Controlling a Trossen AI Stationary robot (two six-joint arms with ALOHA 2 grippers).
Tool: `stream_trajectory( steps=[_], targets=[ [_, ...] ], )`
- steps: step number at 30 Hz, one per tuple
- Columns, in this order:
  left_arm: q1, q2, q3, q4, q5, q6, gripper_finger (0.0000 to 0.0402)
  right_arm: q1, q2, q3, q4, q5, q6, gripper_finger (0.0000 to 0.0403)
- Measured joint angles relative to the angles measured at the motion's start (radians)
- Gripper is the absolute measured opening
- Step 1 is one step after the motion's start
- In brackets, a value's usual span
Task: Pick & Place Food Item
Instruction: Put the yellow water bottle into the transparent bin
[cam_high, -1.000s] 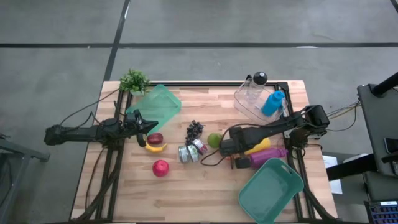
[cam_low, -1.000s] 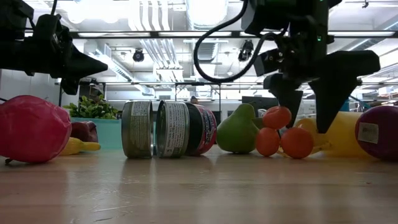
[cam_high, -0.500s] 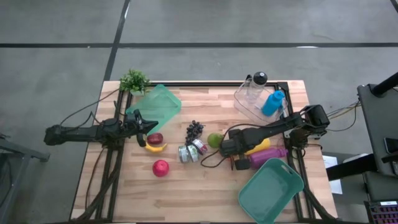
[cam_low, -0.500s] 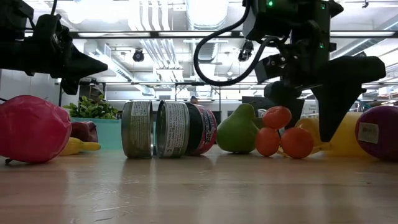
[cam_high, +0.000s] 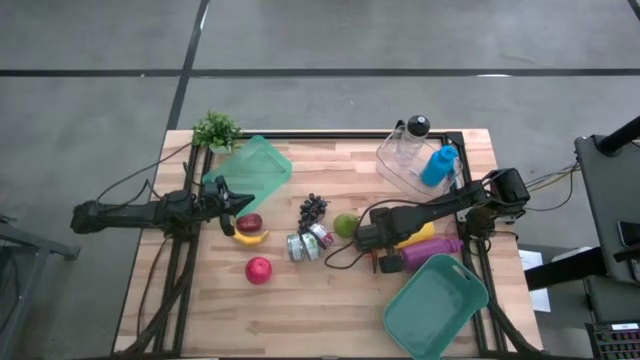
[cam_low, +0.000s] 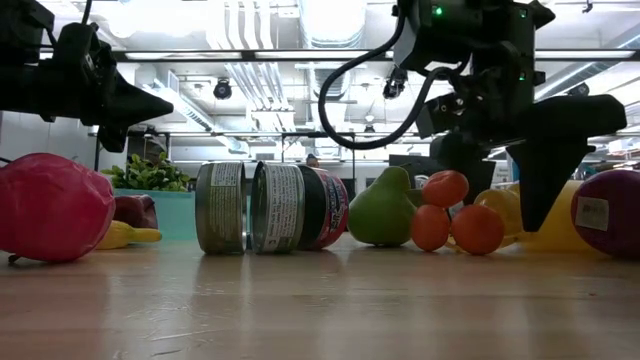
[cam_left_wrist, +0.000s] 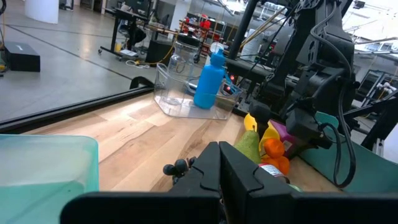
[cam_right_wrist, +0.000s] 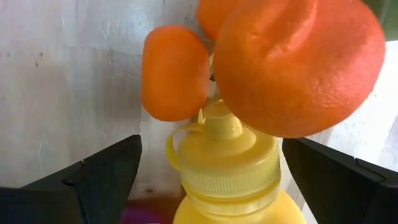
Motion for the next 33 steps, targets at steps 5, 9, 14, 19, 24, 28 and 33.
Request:
stream_trajectory(
  steps=[5, 9, 14, 19, 24, 28, 33],
  targets=[
    [0.0, 0.0, 0.0, 0.0, 0.0, 0.0, 0.0001, 0.001, 0.0, 0.0, 0.002, 0.017, -0.007, 0.0386],
    [0.0, 0.0, 0.0, 0.0, 0.0, 0.0, 0.0001, 0.001, 0.0, 0.0, 0.002, 0.019, -0.007, 0.0386],
    [0.0, 0.0, 0.0, 0.0, 0.0, 0.0, 0.0001, 0.0, 0.0, 0.0, 0.002, 0.025, -0.007, 0.0385],
    [0.0, 0.0, 0.0, 0.0, 0.0, 0.0, 0.0001, 0.0, 0.0, 0.0, 0.003, 0.027, -0.007, 0.0353],
    [0.0, 0.0, 0.0, 0.0, 0.0, 0.0, 0.0001, 0.0, 0.0, 0.0, 0.002, 0.026, -0.006, 0.0297],
    [0.0, 0.0, 0.0, 0.0, 0.0, 0.0, 0.0001, 0.0, 0.0, 0.0, 0.002, 0.026, -0.007, 0.0252],
    [0.0, 0.0, 0.0, 0.0, 0.0, 0.0, 0.0001, 0.0, 0.0, 0.0, 0.001, 0.027, -0.009, 0.0208]
  ],
)
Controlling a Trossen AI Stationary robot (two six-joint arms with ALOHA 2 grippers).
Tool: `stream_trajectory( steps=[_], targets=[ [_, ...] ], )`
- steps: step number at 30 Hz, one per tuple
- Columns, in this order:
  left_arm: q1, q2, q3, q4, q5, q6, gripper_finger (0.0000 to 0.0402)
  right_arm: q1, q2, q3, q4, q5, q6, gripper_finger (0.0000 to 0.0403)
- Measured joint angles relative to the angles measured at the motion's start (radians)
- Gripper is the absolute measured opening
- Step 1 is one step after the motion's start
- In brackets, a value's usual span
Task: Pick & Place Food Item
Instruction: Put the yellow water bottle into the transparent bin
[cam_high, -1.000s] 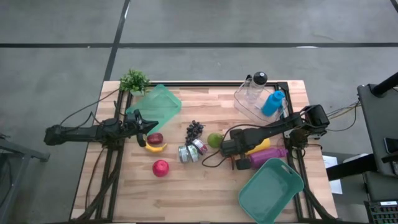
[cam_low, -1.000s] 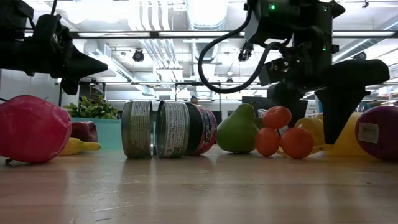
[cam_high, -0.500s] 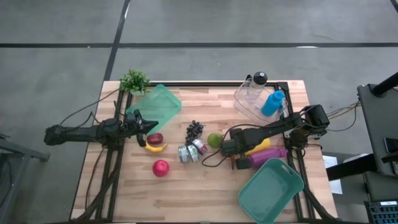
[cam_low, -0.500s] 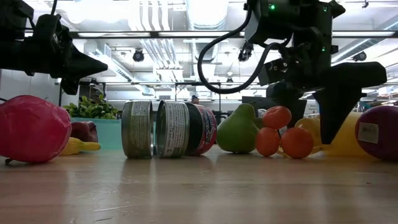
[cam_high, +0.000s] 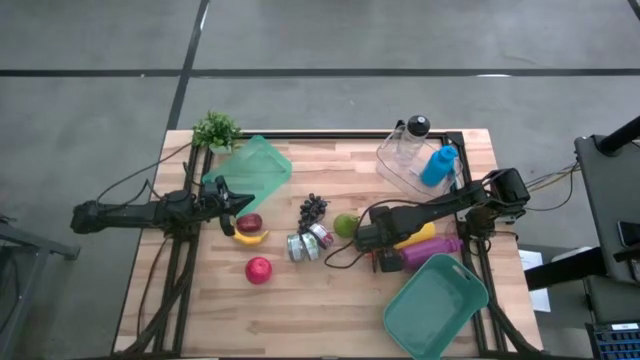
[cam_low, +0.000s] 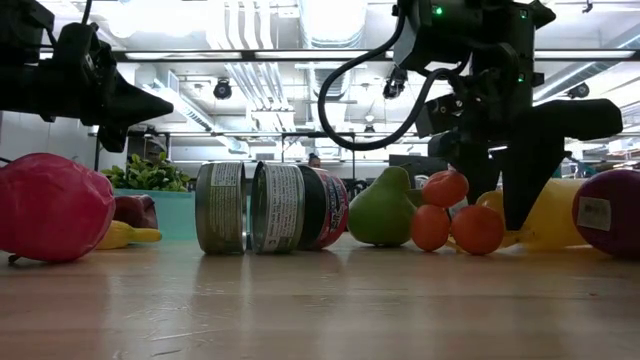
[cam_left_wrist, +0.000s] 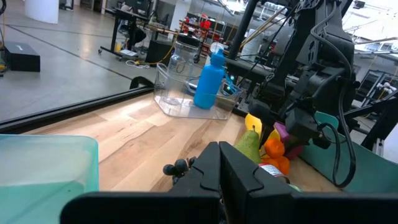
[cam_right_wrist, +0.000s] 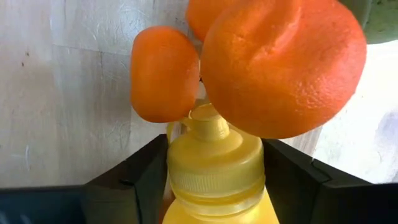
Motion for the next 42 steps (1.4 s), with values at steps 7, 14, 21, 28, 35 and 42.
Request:
stream_trajectory(
  steps=[7, 14, 21, 28, 35, 42],
  targets=[
    [0.0, 0.0, 0.0, 0.0, 0.0, 0.0, 0.0001, 0.0, 0.0, 0.0, -0.002, 0.004, 0.001, 0.021],
    [0.0, 0.0, 0.0, 0.0, 0.0, 0.0, 0.0001, -0.001, -0.021, 0.017, -0.01, 0.076, 0.02, 0.0221],
    [0.0, 0.0, 0.0, 0.0, 0.0, 0.0, 0.0001, 0.0, -0.099, 0.029, -0.007, 0.201, 0.09, 0.0224],
    [0.0, 0.0, 0.0, 0.0, 0.0, 0.0, 0.0001, -0.002, -0.252, 0.025, 0.018, 0.343, 0.193, 0.0225],
    [0.0, 0.0, 0.0, 0.0, 0.0, 0.0, 0.0001, -0.002, -0.413, -0.038, 0.198, 0.522, 0.312, 0.0225],
    [0.0, 0.0, 0.0, 0.0, 0.0, 0.0, 0.0001, 0.001, -0.534, -0.191, 0.481, 0.754, 0.276, 0.0226]
  ],
)
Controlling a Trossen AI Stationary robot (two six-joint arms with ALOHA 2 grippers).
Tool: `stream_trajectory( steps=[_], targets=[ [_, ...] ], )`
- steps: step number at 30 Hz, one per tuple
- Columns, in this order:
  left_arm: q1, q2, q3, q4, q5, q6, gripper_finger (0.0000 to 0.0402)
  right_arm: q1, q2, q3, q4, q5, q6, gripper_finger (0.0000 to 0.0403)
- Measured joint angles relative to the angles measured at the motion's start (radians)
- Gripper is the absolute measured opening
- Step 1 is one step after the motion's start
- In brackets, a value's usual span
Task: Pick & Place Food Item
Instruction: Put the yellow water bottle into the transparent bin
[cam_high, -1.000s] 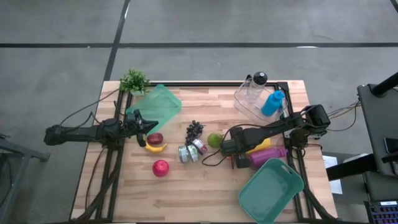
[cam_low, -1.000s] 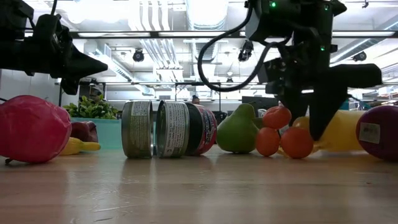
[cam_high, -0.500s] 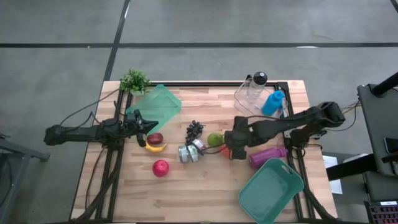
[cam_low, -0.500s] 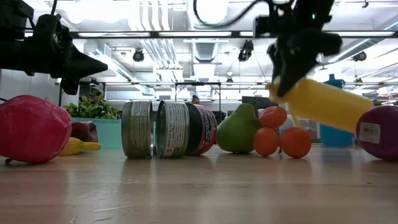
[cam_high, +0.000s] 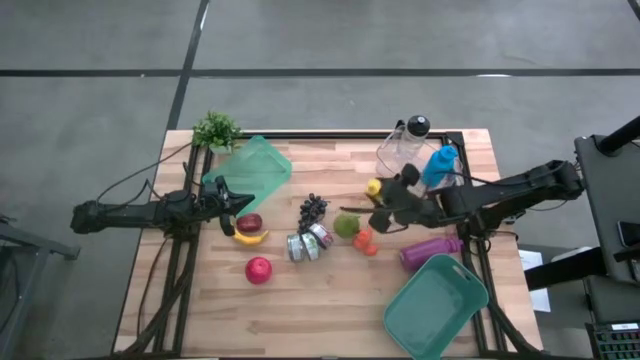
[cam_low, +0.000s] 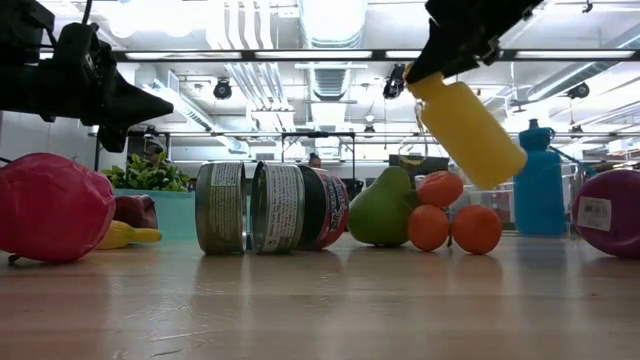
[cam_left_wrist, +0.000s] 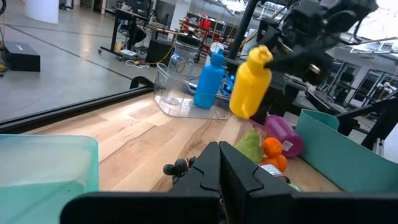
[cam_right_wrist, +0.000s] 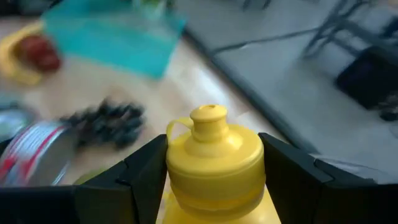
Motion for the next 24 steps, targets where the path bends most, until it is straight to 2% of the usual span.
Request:
stream_trajectory(
  steps=[6, 11, 14, 17, 21, 24],
  targets=[
    [0.0, 0.0, 0.0, 0.0, 0.0, 0.0, 0.0001, 0.006, -0.082, -0.166, 0.368, 0.083, -0.067, 0.0226],
    [0.0, 0.0, 0.0, 0.0, 0.0, 0.0, 0.0001, 0.043, -0.098, -0.288, 0.748, 0.268, -0.255, 0.0226],
    [0.0, 0.0, 0.0, 0.0, 0.0, 0.0, 0.0001, 0.061, -0.09, -0.336, 0.918, 0.384, -0.365, 0.0226],
    [0.0, 0.0, 0.0, 0.0, 0.0, 0.0, 0.0001, 0.063, -0.084, -0.352, 0.988, 0.469, -0.403, 0.0226],
    [0.0, 0.0, 0.0, 0.0, 0.0, 0.0, 0.0001, 0.062, -0.084, -0.353, 0.998, 0.589, -0.409, 0.0226],
    [0.0, 0.0, 0.0, 0.0, 0.0, 0.0, 0.0001, 0.047, -0.084, -0.353, 1.008, 0.615, -0.412, 0.0226]
  ],
)
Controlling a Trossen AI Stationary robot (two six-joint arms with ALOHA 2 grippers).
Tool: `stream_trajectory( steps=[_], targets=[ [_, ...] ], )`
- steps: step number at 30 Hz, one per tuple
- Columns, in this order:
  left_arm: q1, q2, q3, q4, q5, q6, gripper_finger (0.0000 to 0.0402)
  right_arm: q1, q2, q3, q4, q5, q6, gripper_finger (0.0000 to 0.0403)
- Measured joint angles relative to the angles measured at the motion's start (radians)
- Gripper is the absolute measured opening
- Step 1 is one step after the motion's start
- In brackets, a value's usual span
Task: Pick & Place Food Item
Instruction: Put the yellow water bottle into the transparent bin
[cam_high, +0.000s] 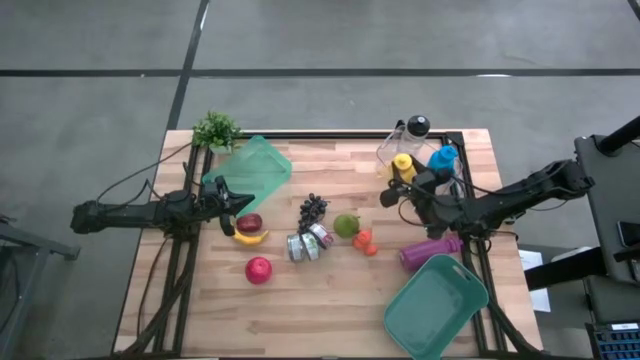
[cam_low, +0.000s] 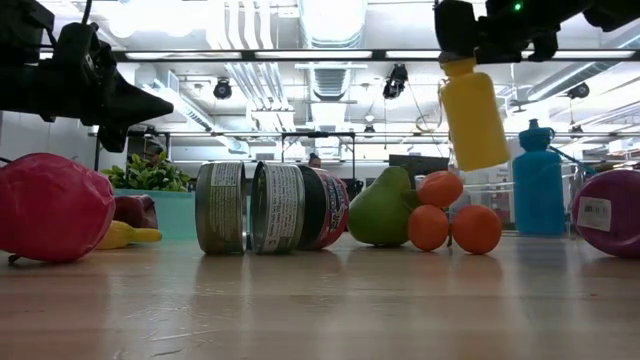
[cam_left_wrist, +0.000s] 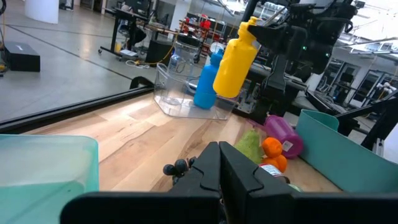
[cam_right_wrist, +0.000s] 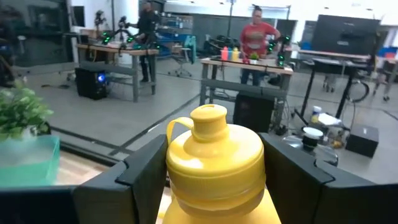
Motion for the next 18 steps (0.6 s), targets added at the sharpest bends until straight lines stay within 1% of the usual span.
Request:
stream_trajectory(
  steps=[4, 6, 13, 16, 18],
  targets=[
    [0.0, 0.0, 0.0, 0.0, 0.0, 0.0, 0.0001, -0.022, -0.002, -0.001, 0.009, -0.006, 0.031, 0.0226],
    [0.0, 0.0, 0.0, 0.0, 0.0, 0.0, 0.0001, -0.032, -0.001, -0.001, 0.035, -0.013, 0.02, 0.0226],
    [0.0, 0.0, 0.0, 0.0, 0.0, 0.0, 0.0001, -0.095, -0.001, 0.023, 0.164, -0.016, -0.135, 0.0226],
    [0.0, 0.0, 0.0, 0.0, 0.0, 0.0, 0.0001, -0.157, 0.013, 0.023, 0.19, -0.061, -0.11, 0.0226],
    [0.0, 0.0, 0.0, 0.0, 0.0, 0.0, 0.0001, -0.191, 0.032, 0.023, 0.188, -0.067, -0.078, 0.0226]
  ],
)
